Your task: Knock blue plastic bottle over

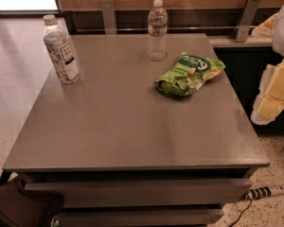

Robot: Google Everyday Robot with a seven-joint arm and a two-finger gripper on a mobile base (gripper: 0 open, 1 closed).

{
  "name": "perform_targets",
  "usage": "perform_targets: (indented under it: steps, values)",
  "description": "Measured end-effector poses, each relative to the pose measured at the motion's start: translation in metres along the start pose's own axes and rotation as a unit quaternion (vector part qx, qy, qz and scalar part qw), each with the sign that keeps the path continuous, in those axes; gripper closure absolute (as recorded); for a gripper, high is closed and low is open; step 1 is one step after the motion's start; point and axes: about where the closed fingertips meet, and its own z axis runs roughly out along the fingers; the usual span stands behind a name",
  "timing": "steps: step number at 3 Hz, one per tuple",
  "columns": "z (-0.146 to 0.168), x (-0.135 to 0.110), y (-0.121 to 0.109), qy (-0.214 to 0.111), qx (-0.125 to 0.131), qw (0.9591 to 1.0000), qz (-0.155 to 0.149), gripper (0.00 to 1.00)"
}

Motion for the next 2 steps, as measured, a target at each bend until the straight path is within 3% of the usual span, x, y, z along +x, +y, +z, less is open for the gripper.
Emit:
perform_targets:
  steps: [1,2]
  values:
    - [0.000,0.000,0.000,0.000,0.000,1.0000,0.000,0.00]
    - [0.006,-0.011,-0.009,-0.021,0.016,0.9997,0.000,0.00]
